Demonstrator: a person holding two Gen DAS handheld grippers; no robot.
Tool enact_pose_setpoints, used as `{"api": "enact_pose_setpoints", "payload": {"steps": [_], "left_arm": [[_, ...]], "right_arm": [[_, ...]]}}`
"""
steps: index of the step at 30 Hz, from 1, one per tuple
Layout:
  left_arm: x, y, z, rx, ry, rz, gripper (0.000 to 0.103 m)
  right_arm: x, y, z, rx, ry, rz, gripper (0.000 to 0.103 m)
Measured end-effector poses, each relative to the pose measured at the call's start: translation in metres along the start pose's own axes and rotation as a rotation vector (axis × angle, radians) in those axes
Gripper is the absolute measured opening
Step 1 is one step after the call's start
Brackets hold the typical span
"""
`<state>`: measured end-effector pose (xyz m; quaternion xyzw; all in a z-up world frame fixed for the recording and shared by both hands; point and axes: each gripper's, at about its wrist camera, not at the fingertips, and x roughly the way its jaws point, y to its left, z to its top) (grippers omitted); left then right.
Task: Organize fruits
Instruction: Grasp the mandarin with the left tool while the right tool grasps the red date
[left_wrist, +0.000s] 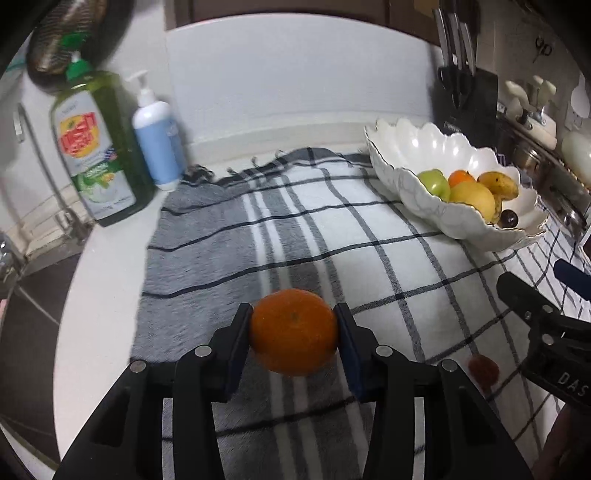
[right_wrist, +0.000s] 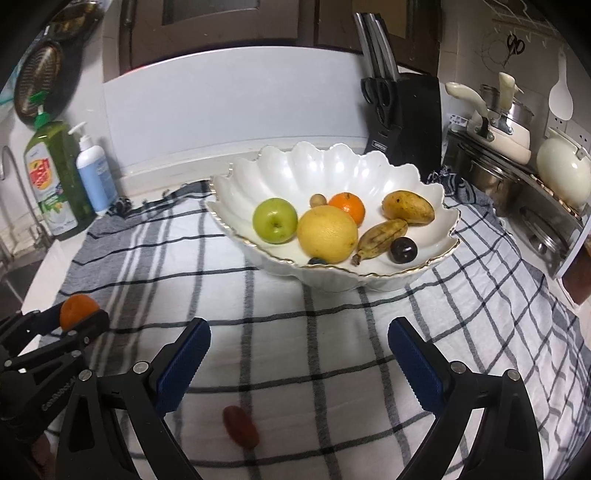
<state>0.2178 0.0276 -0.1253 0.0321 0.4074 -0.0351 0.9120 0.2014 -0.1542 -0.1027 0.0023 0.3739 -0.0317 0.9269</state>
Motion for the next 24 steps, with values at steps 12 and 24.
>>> {"api": "enact_pose_setpoints", "payload": {"steps": [12, 24], "left_arm": [[-0.027, 0.014, -0.047, -0.053, 0.002, 0.028, 0.044], [-0.035, 0.02, -0.056, -0.065, 0.002, 0.024, 0.044]], "right_arm": [[-0.01, 0.02, -0.036, -0.086, 0.018, 0.103, 0.063], [0.005, 0.028, -0.054, -0.122, 0.079, 0.151, 0.036]]}}
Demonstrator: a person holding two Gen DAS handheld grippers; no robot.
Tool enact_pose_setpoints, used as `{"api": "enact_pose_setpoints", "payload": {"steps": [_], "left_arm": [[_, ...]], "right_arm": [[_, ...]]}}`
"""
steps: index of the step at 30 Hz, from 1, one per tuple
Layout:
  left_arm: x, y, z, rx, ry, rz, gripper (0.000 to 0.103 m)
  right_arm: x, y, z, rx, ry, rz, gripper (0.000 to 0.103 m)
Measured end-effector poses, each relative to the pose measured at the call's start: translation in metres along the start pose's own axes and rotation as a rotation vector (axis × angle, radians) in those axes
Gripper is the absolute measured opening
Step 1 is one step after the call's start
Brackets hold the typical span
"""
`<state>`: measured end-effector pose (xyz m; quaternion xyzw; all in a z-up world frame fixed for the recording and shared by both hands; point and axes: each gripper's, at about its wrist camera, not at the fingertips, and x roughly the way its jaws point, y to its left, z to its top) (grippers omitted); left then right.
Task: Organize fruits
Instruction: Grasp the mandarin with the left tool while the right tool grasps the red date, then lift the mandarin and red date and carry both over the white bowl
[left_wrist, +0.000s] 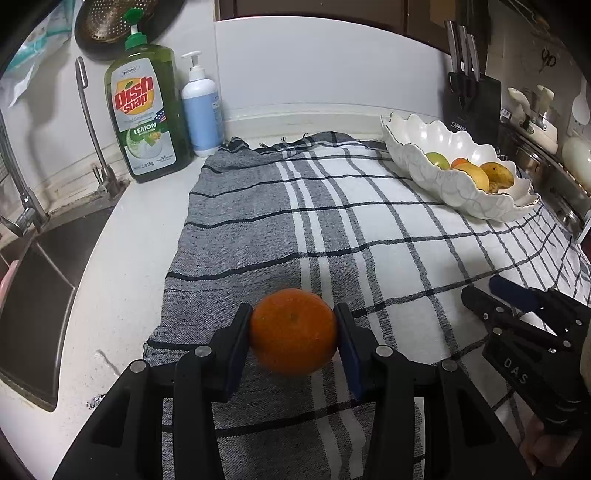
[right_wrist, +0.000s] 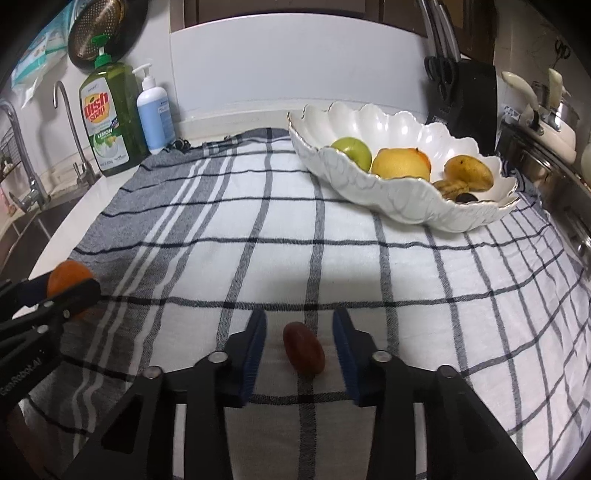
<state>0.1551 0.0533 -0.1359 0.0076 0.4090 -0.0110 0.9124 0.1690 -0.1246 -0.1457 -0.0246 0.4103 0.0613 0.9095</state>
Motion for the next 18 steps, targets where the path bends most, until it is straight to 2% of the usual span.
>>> {"api": "enact_pose_setpoints", "payload": {"steps": [8, 18], "left_arm": [[-0.0005, -0.0002, -0.0005, -0.003, 0.003, -0.01, 0.044], [-0.007, -0.0026, 0.0009, 0.0, -0.007, -0.017, 0.044]], "right_arm": [[0.0034, 0.0, -0.0041, -0.01, 0.042, 0.01, 0.021], [-0.0027, -0.0013, -0.0044, -0.007, 0.034, 0.02, 0.02]]}}
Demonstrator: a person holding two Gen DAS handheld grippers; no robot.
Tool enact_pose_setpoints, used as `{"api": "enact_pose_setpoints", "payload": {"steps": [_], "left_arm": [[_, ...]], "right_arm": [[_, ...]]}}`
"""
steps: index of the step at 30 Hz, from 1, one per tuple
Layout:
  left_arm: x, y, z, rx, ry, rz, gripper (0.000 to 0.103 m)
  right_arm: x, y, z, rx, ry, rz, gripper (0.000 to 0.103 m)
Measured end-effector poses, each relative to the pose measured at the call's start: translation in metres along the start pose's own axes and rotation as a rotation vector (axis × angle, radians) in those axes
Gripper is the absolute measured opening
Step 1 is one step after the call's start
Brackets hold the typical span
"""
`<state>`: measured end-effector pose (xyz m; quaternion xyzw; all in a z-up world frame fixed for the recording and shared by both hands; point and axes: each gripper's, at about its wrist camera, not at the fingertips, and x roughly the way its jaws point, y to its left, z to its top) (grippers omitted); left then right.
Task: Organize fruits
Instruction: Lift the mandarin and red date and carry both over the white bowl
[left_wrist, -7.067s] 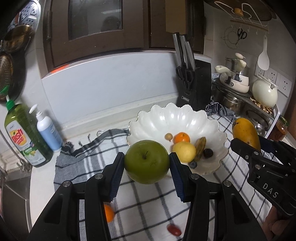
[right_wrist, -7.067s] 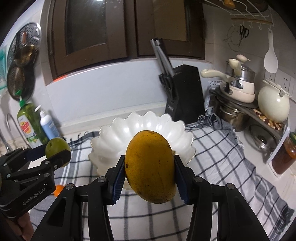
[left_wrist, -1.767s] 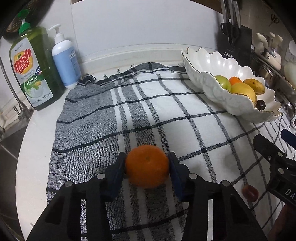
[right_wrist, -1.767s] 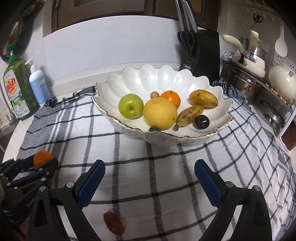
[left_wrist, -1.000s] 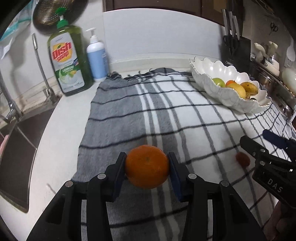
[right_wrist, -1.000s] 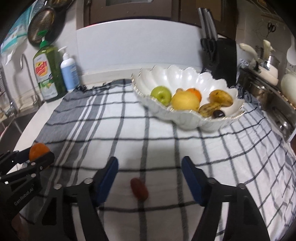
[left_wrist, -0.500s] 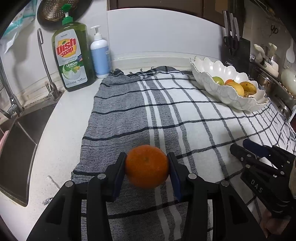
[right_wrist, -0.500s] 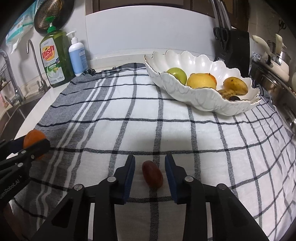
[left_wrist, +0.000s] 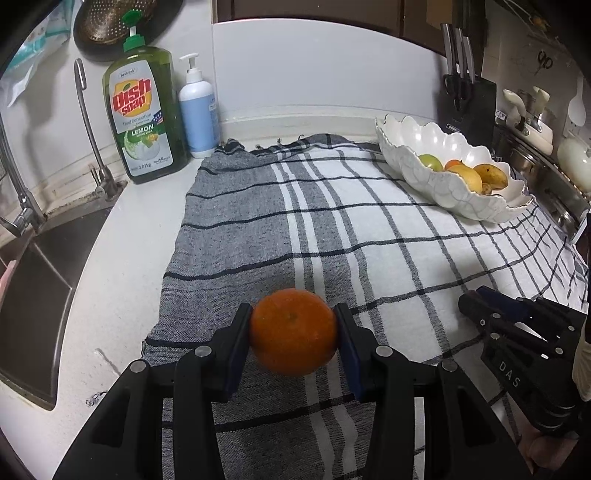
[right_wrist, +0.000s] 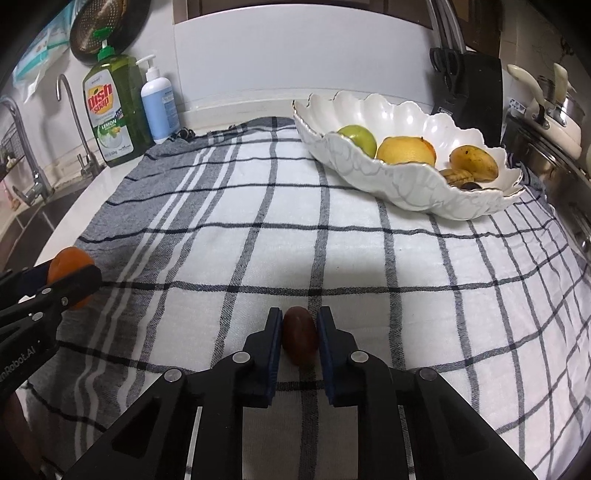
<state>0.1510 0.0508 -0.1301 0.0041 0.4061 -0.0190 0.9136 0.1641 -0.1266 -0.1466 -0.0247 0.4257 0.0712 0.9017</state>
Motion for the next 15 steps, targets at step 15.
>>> {"api": "enact_pose_setpoints", "payload": {"steps": [15], "left_arm": [[-0.011, -0.029, 0.026, 0.029, -0.033, -0.041, 0.044]], "right_arm": [[-0.033, -0.028, 0.028, 0.046, -0.078, -0.008, 0.02]]}}
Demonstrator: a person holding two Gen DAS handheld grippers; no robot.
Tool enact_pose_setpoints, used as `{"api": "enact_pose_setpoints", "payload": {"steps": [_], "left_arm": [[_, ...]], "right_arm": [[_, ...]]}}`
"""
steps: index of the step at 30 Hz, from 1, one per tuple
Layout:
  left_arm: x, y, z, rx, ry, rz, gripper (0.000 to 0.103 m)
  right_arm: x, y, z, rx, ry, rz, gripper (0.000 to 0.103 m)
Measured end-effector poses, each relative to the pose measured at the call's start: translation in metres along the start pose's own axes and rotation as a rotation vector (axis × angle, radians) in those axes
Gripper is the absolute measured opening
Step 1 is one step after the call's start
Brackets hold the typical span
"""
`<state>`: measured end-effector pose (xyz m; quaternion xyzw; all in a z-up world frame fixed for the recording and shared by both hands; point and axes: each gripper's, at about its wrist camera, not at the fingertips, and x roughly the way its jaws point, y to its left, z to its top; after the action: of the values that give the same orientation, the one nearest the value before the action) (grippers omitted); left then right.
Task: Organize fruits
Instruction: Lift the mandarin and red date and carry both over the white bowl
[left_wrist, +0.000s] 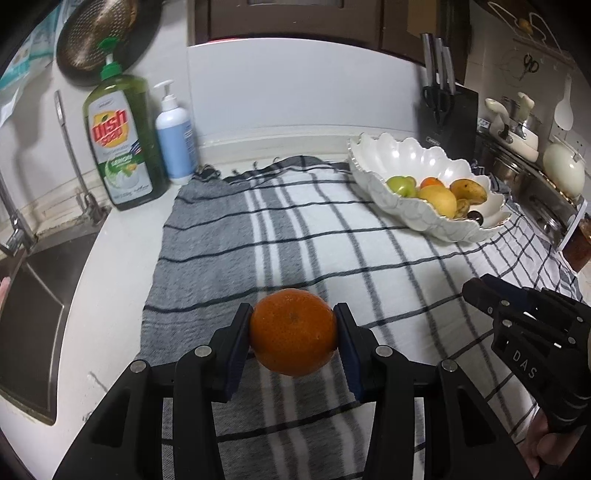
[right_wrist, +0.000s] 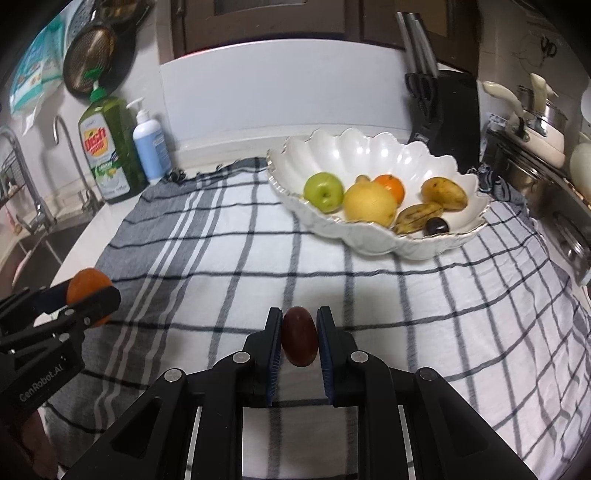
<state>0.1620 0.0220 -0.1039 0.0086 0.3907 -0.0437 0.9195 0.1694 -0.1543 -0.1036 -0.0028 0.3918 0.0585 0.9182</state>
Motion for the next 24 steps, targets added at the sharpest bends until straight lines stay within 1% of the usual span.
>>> {"api": "enact_pose_setpoints", "payload": {"steps": [8, 15, 24], "left_arm": [[0.0, -0.025, 0.023, 0.043, -0.018, -0.033, 0.044], [0.003, -0.05, 0.055, 0.088, -0.059, -0.063, 0.044], [0.012, -0.077, 0.096, 0.127, -0.096, -0.116, 0.044]], "right_arm": [[-0.01, -0.025, 0.018, 0.045, -0.037, -0.011, 0.02], [-0.021, -0.051, 0.041, 0.068, -0.086, -0.045, 0.02], [-0.021, -0.084, 0.072, 0.095, -0.126, -0.095, 0.02]]}}
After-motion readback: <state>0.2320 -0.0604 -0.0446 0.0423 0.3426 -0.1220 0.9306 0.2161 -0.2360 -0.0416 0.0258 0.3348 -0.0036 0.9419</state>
